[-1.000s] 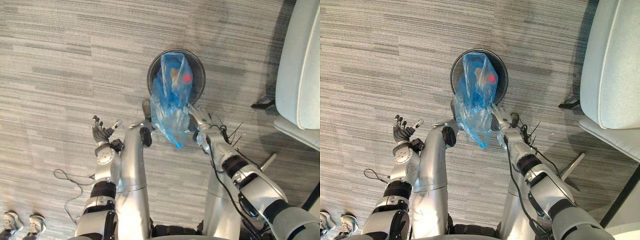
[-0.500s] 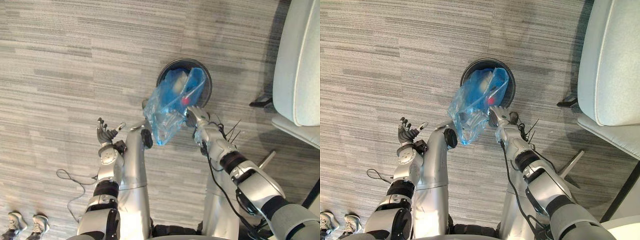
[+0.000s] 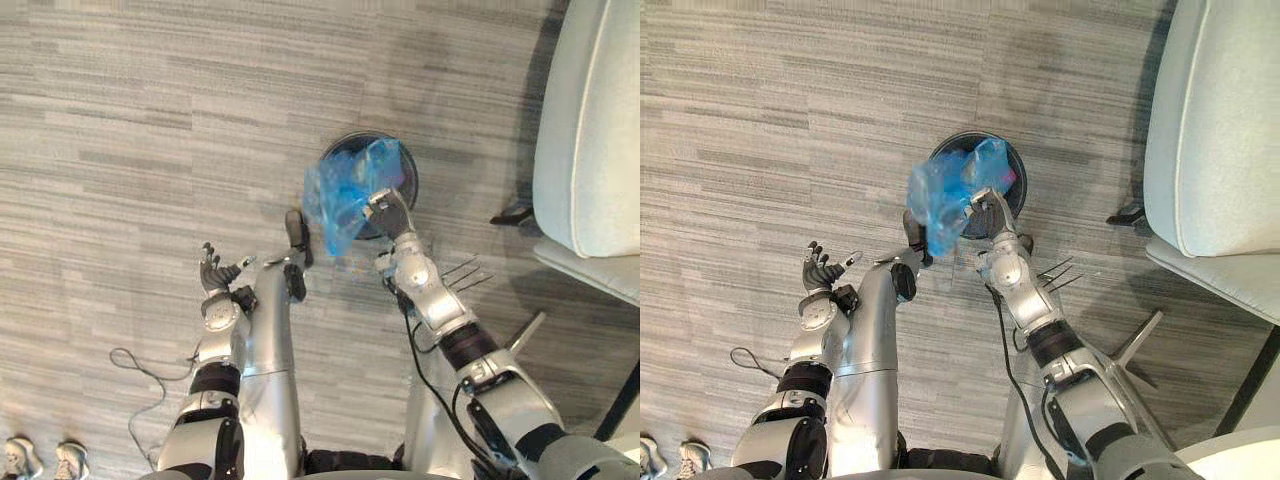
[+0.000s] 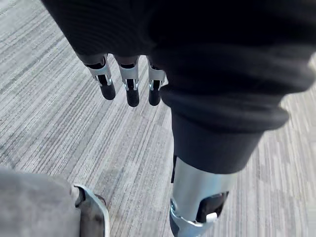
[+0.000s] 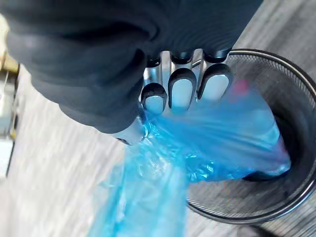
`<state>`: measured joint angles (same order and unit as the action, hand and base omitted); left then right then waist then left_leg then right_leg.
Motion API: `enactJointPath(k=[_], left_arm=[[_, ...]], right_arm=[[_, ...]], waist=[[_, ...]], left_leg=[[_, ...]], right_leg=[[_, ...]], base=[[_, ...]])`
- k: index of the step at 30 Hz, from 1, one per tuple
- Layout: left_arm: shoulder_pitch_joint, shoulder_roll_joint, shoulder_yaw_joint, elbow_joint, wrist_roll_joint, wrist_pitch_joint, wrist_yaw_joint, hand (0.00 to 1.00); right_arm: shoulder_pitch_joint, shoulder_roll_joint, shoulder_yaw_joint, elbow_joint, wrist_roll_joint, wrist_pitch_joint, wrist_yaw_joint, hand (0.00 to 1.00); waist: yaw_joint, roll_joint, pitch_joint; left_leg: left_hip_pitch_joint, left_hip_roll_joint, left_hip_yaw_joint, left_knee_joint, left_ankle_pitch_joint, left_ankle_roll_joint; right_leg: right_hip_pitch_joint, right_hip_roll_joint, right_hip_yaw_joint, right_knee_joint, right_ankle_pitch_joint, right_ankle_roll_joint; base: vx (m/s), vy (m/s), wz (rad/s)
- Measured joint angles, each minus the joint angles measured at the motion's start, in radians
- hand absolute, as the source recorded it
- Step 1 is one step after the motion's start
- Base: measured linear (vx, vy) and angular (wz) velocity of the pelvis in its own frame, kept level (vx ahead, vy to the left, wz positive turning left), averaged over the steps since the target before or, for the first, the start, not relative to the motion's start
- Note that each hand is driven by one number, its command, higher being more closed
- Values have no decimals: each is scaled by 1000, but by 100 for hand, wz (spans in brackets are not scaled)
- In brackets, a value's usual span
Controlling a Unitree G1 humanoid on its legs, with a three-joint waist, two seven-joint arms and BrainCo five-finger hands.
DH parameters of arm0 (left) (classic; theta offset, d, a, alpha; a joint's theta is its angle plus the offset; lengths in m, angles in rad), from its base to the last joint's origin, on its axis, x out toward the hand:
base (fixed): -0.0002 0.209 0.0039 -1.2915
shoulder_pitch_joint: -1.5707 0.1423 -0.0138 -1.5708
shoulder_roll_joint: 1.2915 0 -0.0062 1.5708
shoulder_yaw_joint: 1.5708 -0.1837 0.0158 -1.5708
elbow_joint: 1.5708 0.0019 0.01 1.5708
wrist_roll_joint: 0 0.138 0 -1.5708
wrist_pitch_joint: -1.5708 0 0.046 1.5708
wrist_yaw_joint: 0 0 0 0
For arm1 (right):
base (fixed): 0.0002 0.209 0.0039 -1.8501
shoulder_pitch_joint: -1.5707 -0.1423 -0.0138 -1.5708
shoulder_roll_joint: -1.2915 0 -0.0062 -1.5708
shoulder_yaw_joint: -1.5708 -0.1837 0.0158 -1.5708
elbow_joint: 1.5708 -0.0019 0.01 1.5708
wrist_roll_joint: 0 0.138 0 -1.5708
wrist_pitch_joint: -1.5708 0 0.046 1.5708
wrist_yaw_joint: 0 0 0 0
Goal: Gather rubbish on tea table into small bin, then transfer packed bag to large trash can.
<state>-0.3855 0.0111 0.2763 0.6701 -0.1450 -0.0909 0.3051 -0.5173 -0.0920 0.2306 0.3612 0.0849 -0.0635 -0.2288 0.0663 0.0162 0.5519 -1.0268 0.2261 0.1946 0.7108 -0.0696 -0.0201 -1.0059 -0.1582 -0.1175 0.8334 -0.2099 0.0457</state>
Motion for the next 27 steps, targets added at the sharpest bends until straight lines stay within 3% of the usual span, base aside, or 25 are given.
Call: enactJointPath(k=[2, 6, 10, 15, 17, 21, 23, 24, 25, 26, 27], left_arm=[[23, -13, -4, -18, 0, 3, -3, 0], [146, -19, -60, -94, 0, 8, -24, 0], [214, -19, -93, -100, 0, 8, -46, 0], [289, -15, -151, -97, 0, 8, -65, 0], [324, -4, -183, -58, 0, 9, -69, 0], [345, 22, -198, 16, 3, 17, -87, 0], [345, 36, -194, 15, 6, 17, -87, 0], [348, 39, -183, 11, 10, 17, -88, 0], [347, 39, -177, 4, 10, 16, -89, 0], [349, 48, -173, -28, 10, 16, -90, 0], [356, 50, -167, -66, 10, 16, -89, 0]], right_arm=[[29, 11, -13, -23, 70, -4, 16, 100], [171, 52, -38, -158, 267, -34, 42, 100], [249, 77, -36, -254, 315, -61, 62, 100], [348, 96, -33, -337, 343, -85, 86, 100], [394, 111, -32, -341, 346, -87, 102, 100], [411, 113, -34, -340, 344, -91, 106, 100], [406, 110, -33, -338, 344, -92, 106, 100], [398, 103, -33, -339, 343, -93, 107, 100], [399, 102, -34, -340, 343, -95, 107, 100], [415, 101, -36, -345, 337, -99, 107, 100], [432, 102, -36, -358, 331, -100, 107, 100]], waist=[[-2, 0, 0], [-1, -9, -4], [-1, -23, -11], [-7, -65, -50], [-20, -83, -117], [-28, -86, -174], [-23, -86, -174], [-25, -73, -180], [-29, -70, -178], [-32, -70, -179], [-28, -72, -179]], left_leg=[[42, 0, 8, -29, 2, -3], [248, -16, 30, -163, 25, -14], [389, -25, 46, -229, 42, -14], [550, -36, 60, -293, 43, -17], [606, -36, 74, -336, 42, -17], [678, -53, 125, -391, 42, -19], [669, -51, 121, -371, 43, -17], [666, -27, 134, -374, 47, -3], [669, -23, 140, -370, 42, 5], [670, -25, 134, -342, 36, 15], [675, -32, 119, -321, 35, 15]], right_leg=[[41, 1, -5, -34, 7, -7], [245, 0, -27, -167, 41, -7], [388, 0, -42, -244, 48, -3], [561, 6, -48, -336, 54, 8], [622, 21, -44, -414, 80, 17], [674, 44, 27, -532, 163, 38], [644, 40, 38, -516, 209, 41], [625, 45, 32, -503, 238, 61], [610, 36, 20, -409, 187, 47], [599, 11, 1, -157, 89, 20], [626, 1, 3, -22, 46, 45]], base=[[9, -42, -9], [79, -67, 2], [146, -52, 4], [147, -9, -2], [125, 32, -17], [52, 87, -54], [-44, 92, -75], [-130, 60, -70], [-180, 44, -33], [-120, -41, 29], [-152, -68, 61]])
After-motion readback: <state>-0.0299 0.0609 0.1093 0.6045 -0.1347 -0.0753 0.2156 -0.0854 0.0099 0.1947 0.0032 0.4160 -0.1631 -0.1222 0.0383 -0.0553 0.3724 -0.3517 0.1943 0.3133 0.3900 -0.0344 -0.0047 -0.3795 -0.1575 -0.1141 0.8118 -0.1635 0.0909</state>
